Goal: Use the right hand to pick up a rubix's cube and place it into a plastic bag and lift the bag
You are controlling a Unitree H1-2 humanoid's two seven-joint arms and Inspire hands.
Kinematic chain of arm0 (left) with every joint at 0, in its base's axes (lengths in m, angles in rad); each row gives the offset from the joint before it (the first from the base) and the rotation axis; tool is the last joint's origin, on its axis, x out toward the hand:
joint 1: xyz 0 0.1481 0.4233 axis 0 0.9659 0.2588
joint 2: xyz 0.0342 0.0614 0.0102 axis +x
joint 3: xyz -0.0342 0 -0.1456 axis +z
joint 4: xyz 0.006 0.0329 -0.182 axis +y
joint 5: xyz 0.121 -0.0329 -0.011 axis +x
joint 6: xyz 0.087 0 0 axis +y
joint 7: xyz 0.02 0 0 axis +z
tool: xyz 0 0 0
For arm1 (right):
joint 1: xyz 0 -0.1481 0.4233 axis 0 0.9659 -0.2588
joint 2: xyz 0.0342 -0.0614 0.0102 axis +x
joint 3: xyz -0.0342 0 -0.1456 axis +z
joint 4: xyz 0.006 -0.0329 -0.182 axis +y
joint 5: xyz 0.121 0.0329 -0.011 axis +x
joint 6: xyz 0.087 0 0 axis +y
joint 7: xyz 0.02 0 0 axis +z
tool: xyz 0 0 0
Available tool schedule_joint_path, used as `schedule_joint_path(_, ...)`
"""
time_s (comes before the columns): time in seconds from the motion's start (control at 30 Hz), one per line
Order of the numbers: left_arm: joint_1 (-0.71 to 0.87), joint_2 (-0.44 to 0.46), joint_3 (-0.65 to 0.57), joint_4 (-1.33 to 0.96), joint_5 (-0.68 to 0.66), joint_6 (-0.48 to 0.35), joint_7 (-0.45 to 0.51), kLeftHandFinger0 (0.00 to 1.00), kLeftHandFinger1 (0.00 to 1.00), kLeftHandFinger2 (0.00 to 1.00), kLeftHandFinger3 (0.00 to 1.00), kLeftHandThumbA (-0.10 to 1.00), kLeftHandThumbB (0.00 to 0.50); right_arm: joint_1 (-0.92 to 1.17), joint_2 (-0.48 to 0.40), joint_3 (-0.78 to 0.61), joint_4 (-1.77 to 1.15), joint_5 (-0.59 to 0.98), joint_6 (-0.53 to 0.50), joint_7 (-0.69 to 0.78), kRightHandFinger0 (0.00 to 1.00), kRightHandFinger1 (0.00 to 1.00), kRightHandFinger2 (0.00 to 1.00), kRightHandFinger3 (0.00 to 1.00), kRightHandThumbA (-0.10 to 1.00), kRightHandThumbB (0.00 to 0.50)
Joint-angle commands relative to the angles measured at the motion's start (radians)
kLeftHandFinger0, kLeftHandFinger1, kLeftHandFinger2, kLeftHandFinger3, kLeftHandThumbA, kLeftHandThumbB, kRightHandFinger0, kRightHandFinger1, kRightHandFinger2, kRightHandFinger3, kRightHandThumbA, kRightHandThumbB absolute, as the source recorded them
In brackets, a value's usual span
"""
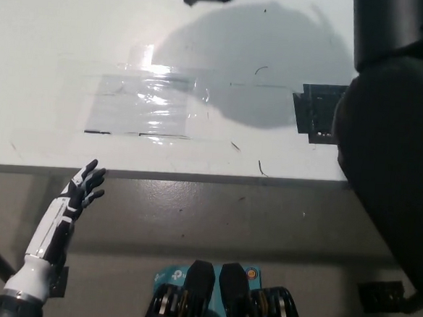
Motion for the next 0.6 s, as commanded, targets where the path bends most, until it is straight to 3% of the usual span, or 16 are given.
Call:
schedule_joint_path(0.0, -0.027, 0.017, -0.007, -0.029, 0.027, -0.025, 0.000, 0.97, 1.00, 1.00, 1.00, 0.99, 0.143, -0.162, -0.044, 0.001, -0.022, 0.091, -0.106, 0.071, 0.00, 0.22, 0.78, 1.00, -0.10, 0.000)
schedule_joint_path(0.13, -0.025, 0.019, -0.006, -0.029, 0.025, -0.024, -0.002, 0.97, 1.00, 1.00, 1.00, 0.99, 0.133, -0.121, -0.031, 0.008, -0.004, 0.090, -0.141, 0.068, 0.00, 0.27, 0.81, 1.00, -0.10, 0.027)
schedule_joint_path(0.17, -0.025, 0.020, -0.005, -0.030, 0.017, -0.023, -0.006, 0.97, 1.00, 1.00, 1.00, 0.97, 0.127, -0.097, -0.024, 0.015, 0.007, 0.086, -0.161, 0.072, 0.00, 0.26, 0.81, 1.00, -0.10, 0.003)
schedule_joint_path(0.4, -0.019, 0.022, -0.009, -0.024, 0.017, -0.039, -0.012, 0.97, 1.00, 1.00, 1.00, 0.97, 0.135, 0.002, 0.005, 0.046, 0.099, 0.061, -0.233, 0.064, 0.00, 0.24, 0.75, 1.00, -0.10, 0.003)
schedule_joint_path(0.57, -0.016, 0.019, -0.009, -0.037, 0.024, -0.018, -0.005, 0.97, 1.00, 1.00, 1.00, 0.97, 0.137, 0.052, 0.010, 0.081, 0.190, 0.041, -0.281, 0.082, 0.00, 0.18, 0.67, 1.00, -0.10, 0.029)
